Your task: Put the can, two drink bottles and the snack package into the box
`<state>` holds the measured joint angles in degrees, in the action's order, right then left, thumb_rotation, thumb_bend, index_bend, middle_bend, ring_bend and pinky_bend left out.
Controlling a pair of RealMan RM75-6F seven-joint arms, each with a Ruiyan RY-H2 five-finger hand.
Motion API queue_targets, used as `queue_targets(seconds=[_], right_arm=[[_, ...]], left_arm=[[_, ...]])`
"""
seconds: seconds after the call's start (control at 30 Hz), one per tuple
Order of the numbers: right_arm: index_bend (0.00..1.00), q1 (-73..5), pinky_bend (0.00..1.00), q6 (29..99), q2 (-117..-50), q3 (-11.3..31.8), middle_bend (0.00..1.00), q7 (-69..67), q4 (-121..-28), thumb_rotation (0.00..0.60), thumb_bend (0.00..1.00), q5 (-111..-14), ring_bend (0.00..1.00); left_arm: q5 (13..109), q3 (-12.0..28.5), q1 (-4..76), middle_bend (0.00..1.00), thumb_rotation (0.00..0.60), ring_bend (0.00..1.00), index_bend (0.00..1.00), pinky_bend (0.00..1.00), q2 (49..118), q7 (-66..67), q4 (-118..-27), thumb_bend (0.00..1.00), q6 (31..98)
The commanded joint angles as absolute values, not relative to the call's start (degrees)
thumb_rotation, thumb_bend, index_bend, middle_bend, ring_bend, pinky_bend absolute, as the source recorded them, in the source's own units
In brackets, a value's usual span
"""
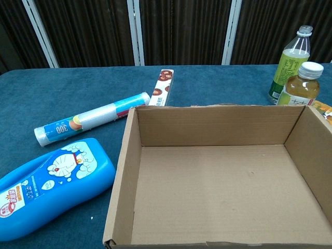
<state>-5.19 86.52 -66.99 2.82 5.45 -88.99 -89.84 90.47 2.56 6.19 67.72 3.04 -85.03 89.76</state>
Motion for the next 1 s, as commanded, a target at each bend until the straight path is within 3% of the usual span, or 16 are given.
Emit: queue_targets(seconds=[0.03,0.6,1.0], right_arm=[[0.0,-5.4,0.0,85.9,-67.1,2.8,0.0,5.8,-88.9,0.6,0.0,-89.5,0.0],[0.0,-6.0,0.0,83.4,-63.7,1.1,0.0,-0.8,-92.7,0.6,0.0,-90.9,0.0],[0.0,-12.8,0.0,74.1,-59.6,1.4,0.0,-26.4,-89.7,0.6,0.0,-92.0,0.0]], left_arm=[[90.4,2.5,6.2,0.0,0.6,0.0,0.0,0.05,67.7,3.1,-85.0,0.03,89.7],[91.9,2.8,5.3,0.0,0.6,0.0,0.0,0.05,68.1,3.0,-84.6,0.03,92.7],[90.8,3.0,5.4,0.0,0.6,0.0,0.0,0.05,68.7,3.9,-84.0,0.04,91.9]])
